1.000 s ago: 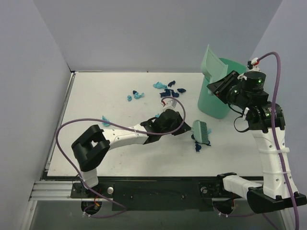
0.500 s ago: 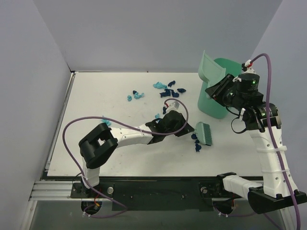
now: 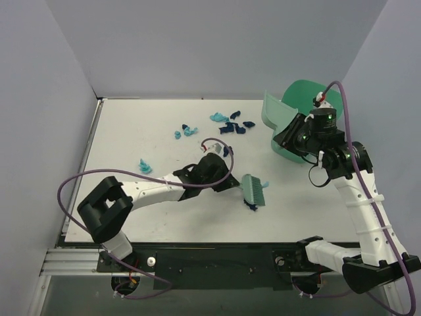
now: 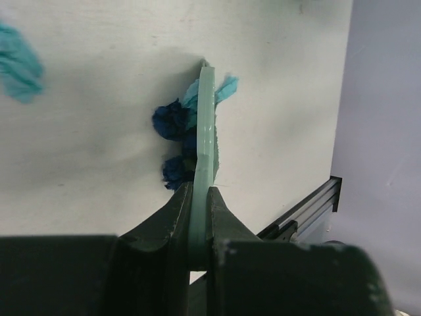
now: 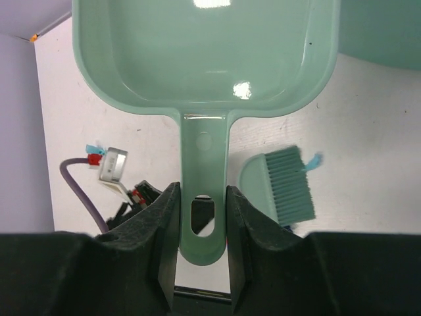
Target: Sweep away the paper scraps from the table
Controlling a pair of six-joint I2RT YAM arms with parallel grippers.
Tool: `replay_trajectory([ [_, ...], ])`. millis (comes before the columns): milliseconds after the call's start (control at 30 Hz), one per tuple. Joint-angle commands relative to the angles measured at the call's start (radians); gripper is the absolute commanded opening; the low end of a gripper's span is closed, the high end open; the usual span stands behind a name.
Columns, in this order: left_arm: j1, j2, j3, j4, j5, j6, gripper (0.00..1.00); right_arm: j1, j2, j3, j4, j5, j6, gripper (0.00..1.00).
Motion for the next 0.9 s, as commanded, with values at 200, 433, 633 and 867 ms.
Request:
replay_trajectory([
  [200, 0.217, -0.194, -0.161, -0.25, 0.133, 0.239, 0.0, 0.16, 0.03, -0.075, -0.022, 0.144, -0.051, 0.0],
  [433, 0.39, -0.338, -0.234, -0.39, 0.18, 0.345, 0.0, 0.275, 0.056, -0.158, -0.051, 0.208, -0.062, 0.0],
  [633, 0.475, -0.42, -0.233, -0.478, 0.215, 0.42, 0.0, 0.376, 0.079, -0.256, -0.049, 0.233, -0.067, 0.0],
  [867, 0.481, -0.494, -0.121, -0.58, 0.248, 0.472, 0.0, 0.478, 0.107, -0.355, -0.046, 0.264, -0.067, 0.0],
])
